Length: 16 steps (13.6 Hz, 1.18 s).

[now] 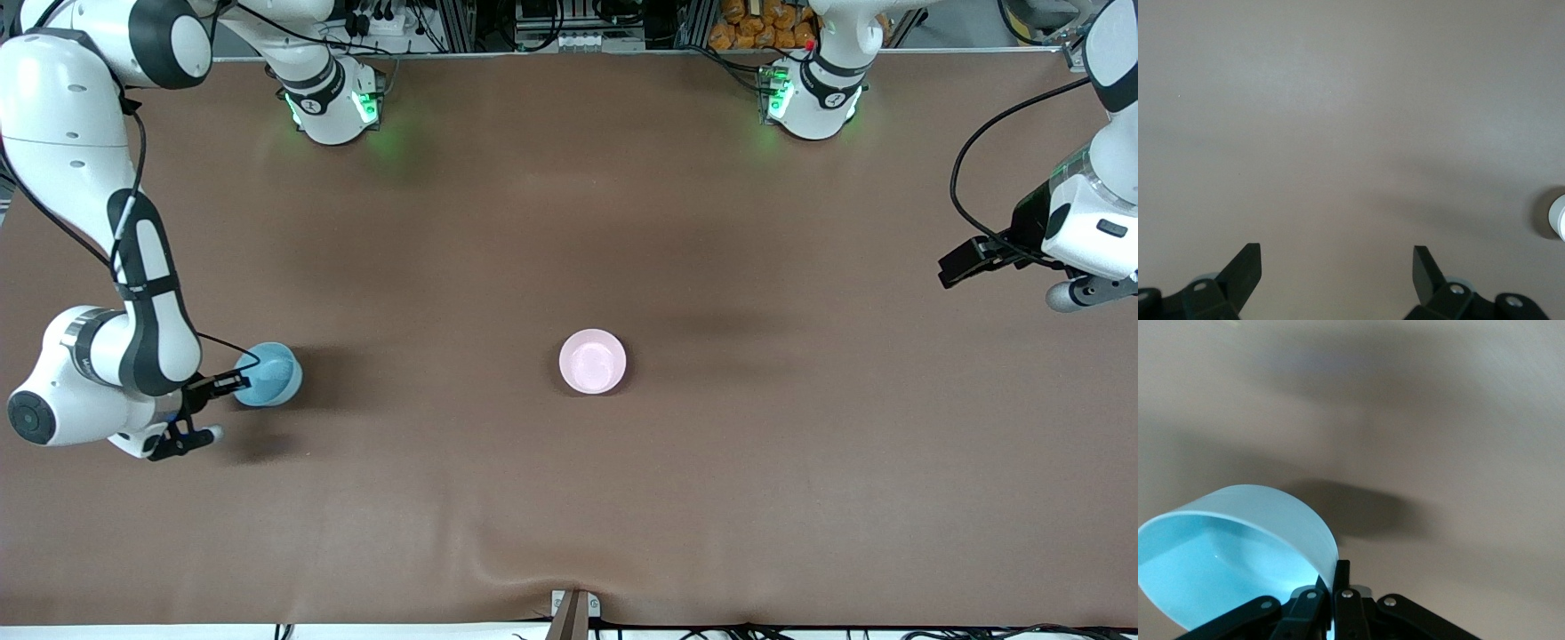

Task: Stack pink and blue bowls on white bowl
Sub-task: 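Carry the blue bowl with the right gripper over the stacked bowls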

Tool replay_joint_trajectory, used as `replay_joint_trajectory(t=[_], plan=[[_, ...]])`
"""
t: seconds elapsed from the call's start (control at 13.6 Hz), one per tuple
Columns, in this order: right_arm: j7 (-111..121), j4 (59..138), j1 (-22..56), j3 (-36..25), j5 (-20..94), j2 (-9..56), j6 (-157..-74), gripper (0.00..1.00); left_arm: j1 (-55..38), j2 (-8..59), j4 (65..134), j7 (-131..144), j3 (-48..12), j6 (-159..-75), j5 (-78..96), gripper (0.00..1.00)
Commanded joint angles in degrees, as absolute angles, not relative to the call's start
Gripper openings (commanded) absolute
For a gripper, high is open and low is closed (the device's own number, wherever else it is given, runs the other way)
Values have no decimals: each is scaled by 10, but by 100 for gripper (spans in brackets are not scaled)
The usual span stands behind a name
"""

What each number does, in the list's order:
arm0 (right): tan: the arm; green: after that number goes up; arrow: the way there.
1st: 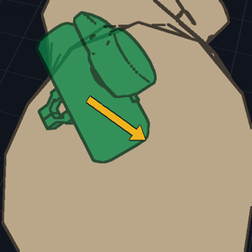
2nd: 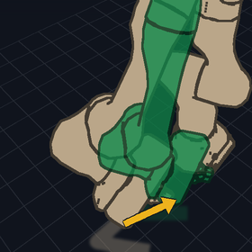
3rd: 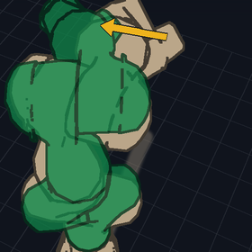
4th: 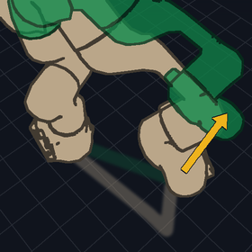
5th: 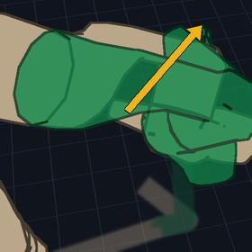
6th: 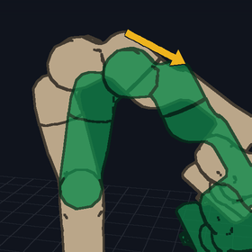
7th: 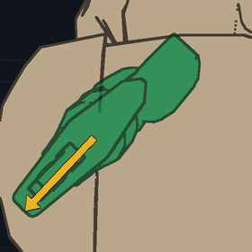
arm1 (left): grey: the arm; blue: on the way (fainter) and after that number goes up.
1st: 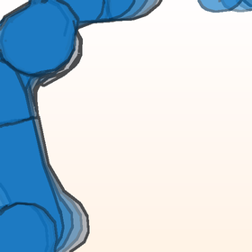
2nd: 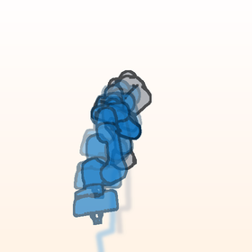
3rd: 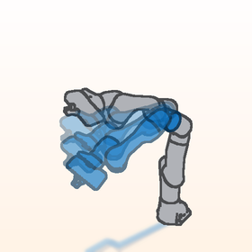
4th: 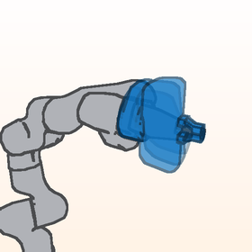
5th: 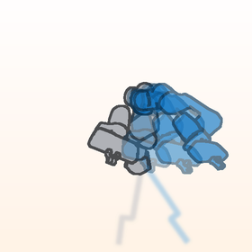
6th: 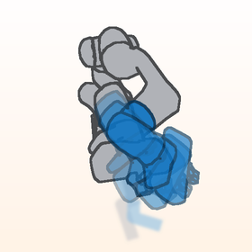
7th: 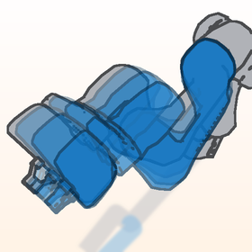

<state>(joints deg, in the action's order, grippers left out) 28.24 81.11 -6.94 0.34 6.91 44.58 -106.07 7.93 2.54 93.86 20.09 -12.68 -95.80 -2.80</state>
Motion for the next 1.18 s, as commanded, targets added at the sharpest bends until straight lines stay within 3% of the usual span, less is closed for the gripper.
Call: replay_joint_trajectory(t=[0.0, 0.37, 0.81, 1.1], plan=[[272, 817, -71, 66, 82, 423, -1048, 0, 90, 15, 955, 191, -135, -951, -35, 100], [114, 805, -50, 169, 84, 423, -1049, 0, 88, 4, 957, 192, -141, -927, -36, 100], [-133, 769, 80, 170, 83, 429, -1052, 0, 86, 11, 954, 192, -149, -930, -37, 100], [-244, 748, 119, 171, 84, 430, -1051, 0, 87, 7, 948, 195, -165, -930, -36, 100]])
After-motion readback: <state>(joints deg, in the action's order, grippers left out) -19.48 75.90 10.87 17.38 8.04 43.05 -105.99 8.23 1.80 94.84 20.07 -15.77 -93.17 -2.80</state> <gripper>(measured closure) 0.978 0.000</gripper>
